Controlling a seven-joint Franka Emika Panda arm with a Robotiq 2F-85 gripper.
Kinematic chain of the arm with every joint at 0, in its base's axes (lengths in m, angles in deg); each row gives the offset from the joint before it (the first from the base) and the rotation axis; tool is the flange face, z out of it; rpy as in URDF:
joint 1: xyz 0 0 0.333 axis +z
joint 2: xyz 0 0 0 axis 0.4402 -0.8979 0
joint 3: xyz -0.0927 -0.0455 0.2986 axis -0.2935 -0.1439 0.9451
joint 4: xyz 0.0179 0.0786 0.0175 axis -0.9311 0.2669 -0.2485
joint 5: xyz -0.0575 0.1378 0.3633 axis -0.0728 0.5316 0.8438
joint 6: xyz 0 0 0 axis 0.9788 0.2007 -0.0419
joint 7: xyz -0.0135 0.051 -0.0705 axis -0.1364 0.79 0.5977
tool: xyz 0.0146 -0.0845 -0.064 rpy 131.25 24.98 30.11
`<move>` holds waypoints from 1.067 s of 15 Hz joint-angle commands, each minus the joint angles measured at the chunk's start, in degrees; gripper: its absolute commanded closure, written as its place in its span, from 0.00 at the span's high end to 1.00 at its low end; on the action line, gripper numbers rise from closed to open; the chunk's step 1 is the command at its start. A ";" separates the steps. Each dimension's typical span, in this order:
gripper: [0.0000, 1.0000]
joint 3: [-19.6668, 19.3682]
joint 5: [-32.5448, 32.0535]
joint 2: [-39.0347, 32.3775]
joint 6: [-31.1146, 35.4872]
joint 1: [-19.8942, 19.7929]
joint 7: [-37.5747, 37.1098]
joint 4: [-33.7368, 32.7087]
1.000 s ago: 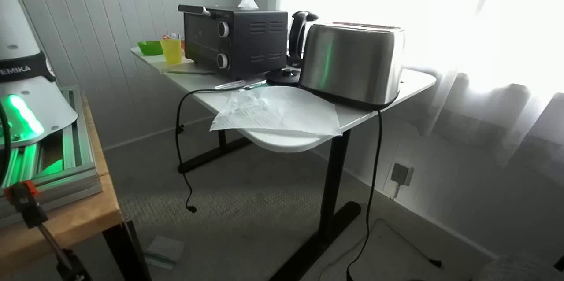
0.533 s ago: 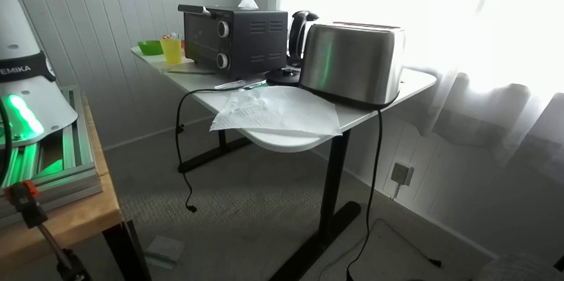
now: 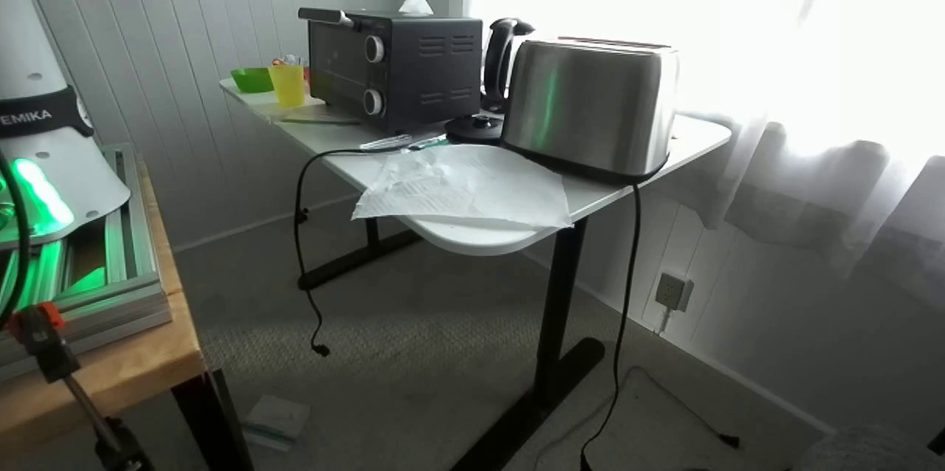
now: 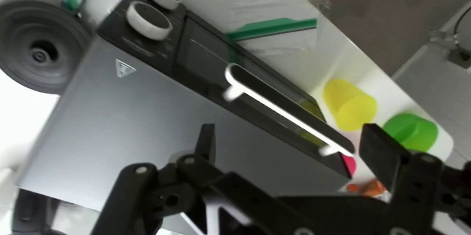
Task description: Stack the bowls together and put the yellow cup in the top bowl then place the bowls and cup on top of the toaster oven
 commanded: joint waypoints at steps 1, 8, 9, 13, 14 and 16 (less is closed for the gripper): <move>1.00 1.40 5.69 3.06 -1.30 5.21 6.11 1.73; 1.00 8.44 11.86 1.77 0.31 14.51 14.22 4.15; 1.00 9.24 12.91 1.42 0.37 15.73 15.41 4.21; 1.00 11.70 12.94 0.71 -0.61 16.00 15.20 3.30; 1.00 12.32 13.10 0.48 -0.33 16.51 15.48 3.30; 1.00 12.68 13.12 0.11 -0.09 16.84 15.88 3.31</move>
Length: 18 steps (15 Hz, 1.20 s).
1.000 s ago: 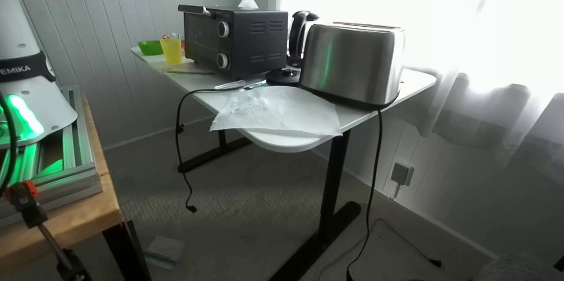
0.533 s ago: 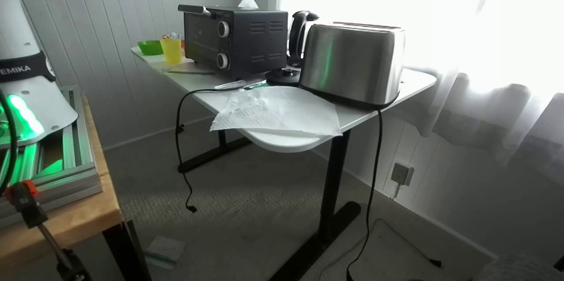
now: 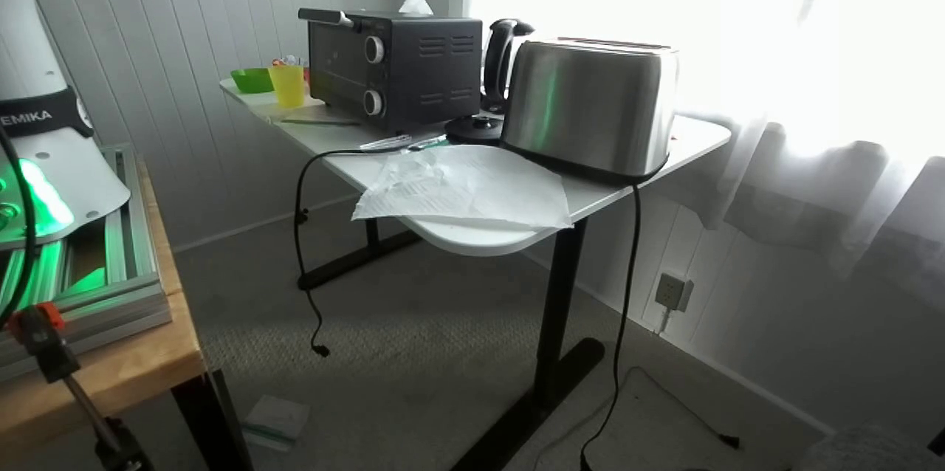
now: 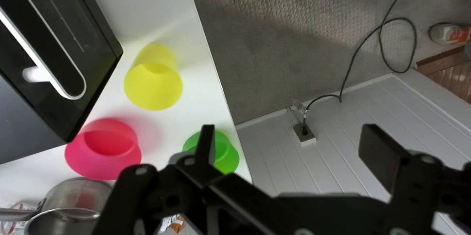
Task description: Stack the bowls together and put the yellow cup in the top bowl then place the bowls and cup on top of the toaster oven
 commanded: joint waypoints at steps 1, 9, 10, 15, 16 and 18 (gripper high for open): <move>1.00 0.89 0.52 -0.06 -0.27 -1.07 0.59 -0.13; 1.00 4.88 14.80 -2.24 8.78 6.40 2.84 -0.56; 1.00 6.06 17.24 -3.37 11.32 7.96 3.17 -0.78; 1.00 11.55 21.57 -9.57 30.66 11.89 1.68 0.44; 1.00 11.78 21.81 -11.04 33.94 12.48 1.66 0.50; 1.00 11.61 21.75 -14.03 39.16 13.66 1.69 0.49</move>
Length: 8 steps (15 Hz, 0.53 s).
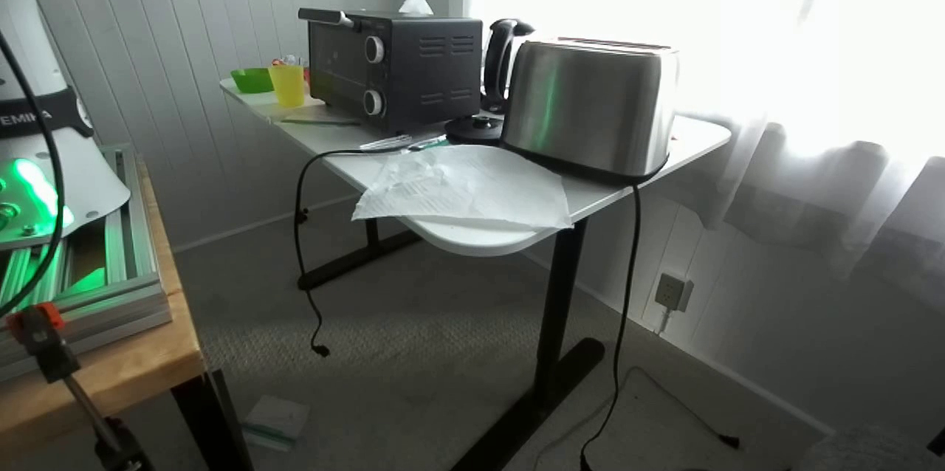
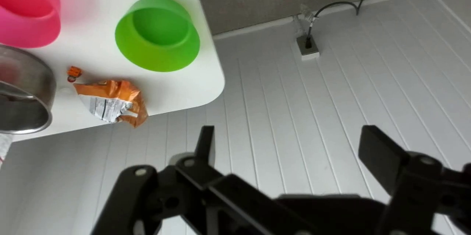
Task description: Stack the bowls together and put the yellow cup in the top bowl then place the bowls and cup on top of the toaster oven
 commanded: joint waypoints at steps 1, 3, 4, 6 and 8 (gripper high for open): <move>1.00 -0.68 2.44 -5.25 8.23 2.66 0.80 -0.01; 1.00 -1.07 -0.44 -4.11 6.32 2.21 -0.54 0.16; 1.00 -1.05 -0.36 -4.95 7.00 2.29 -0.52 0.13; 1.00 -1.05 -0.28 -5.53 7.33 2.31 -0.49 0.09; 1.00 -1.11 -0.26 -5.51 7.34 2.38 -0.49 0.03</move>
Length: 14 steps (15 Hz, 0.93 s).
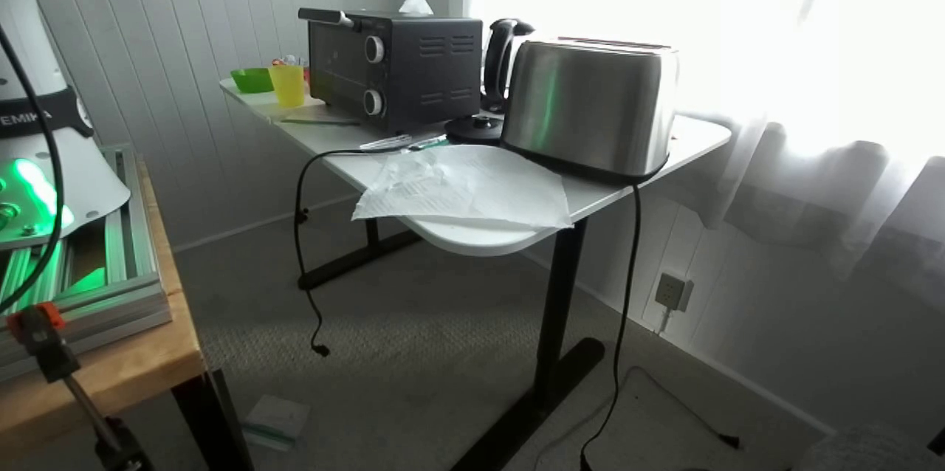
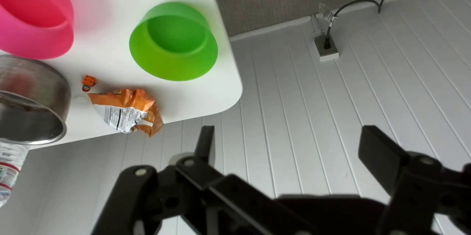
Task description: Stack the bowls together and put the yellow cup in the top bowl then place the bowls and cup on top of the toaster oven
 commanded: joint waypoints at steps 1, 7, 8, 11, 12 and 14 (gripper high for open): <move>1.00 -0.77 -0.61 -0.01 0.04 0.76 -0.51 0.00; 1.00 1.03 -4.59 -5.23 1.43 0.18 -1.41 -1.98; 1.00 1.47 -6.73 -6.59 1.64 -0.43 -2.38 -2.04; 1.00 2.27 -10.95 -10.37 4.94 -1.10 -3.42 -2.70; 1.00 2.20 -11.79 -12.02 6.26 -0.93 -4.18 -3.30; 1.00 2.06 -12.98 -15.47 9.35 -0.56 -5.25 -4.62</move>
